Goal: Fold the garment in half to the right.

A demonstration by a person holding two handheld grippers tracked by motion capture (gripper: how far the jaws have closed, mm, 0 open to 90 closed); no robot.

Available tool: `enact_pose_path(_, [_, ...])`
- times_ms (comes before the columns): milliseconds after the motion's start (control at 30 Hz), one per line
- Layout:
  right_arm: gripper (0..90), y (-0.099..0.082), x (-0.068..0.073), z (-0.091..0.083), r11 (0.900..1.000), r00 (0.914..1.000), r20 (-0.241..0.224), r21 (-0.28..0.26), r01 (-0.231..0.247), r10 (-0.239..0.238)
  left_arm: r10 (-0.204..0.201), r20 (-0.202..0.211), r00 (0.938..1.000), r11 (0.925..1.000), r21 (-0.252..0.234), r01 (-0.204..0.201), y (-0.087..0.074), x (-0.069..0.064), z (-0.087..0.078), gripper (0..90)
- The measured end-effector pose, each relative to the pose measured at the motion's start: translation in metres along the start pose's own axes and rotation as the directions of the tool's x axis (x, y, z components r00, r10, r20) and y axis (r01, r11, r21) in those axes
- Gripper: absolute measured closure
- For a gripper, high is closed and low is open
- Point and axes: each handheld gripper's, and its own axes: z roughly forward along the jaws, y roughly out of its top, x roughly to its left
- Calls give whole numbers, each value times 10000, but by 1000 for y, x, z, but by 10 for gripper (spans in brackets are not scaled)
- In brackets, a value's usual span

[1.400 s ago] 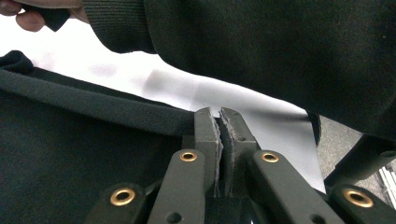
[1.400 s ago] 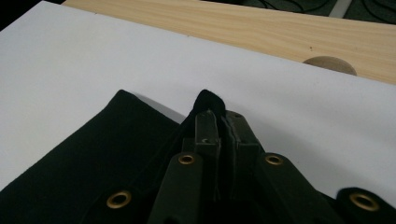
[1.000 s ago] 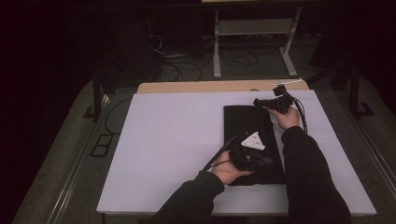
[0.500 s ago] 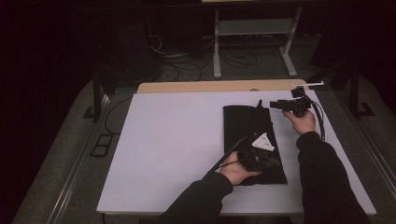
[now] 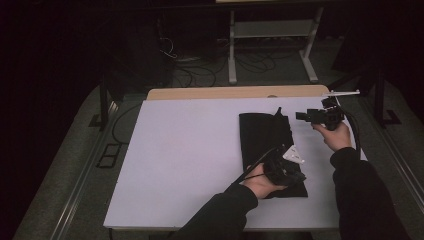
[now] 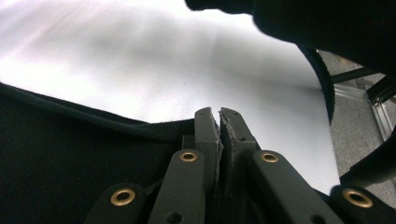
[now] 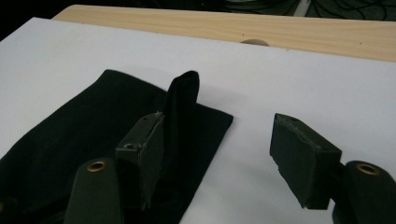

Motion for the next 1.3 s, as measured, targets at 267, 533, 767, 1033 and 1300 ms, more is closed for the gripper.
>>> enact_pose_path(267, [336, -9, -2, -16, 10000, 10000, -43, -92, -32, 32, 160, 27, 9999, 9993, 330, -161, 5, -2, 10, 854])
enact_pose_path(533, [330, -23, -7, -27, 9998, 9999, -44, -158, -145, 144, 245, 44, 9997, 9969, 749, -247, 7, -1, 21, 853])
enact_pose_path(767, [266, -32, -5, -34, 9992, 9996, 17, -276, -276, 277, 197, 63, 9998, 9959, 887, -201, 8, 0, 24, 846])
enact_pose_path(1033, [130, -36, 4, -48, 9977, 9999, -48, -664, -131, 128, 30, 268, 9996, 9990, 435, -42, 11, -1, 17, 699])
enact_pose_path(1300, [43, -42, 7, -56, 9970, 9999, -144, -768, -23, 12, -413, 347, 9985, 9991, 106, 410, 15, 4, 2, 525])
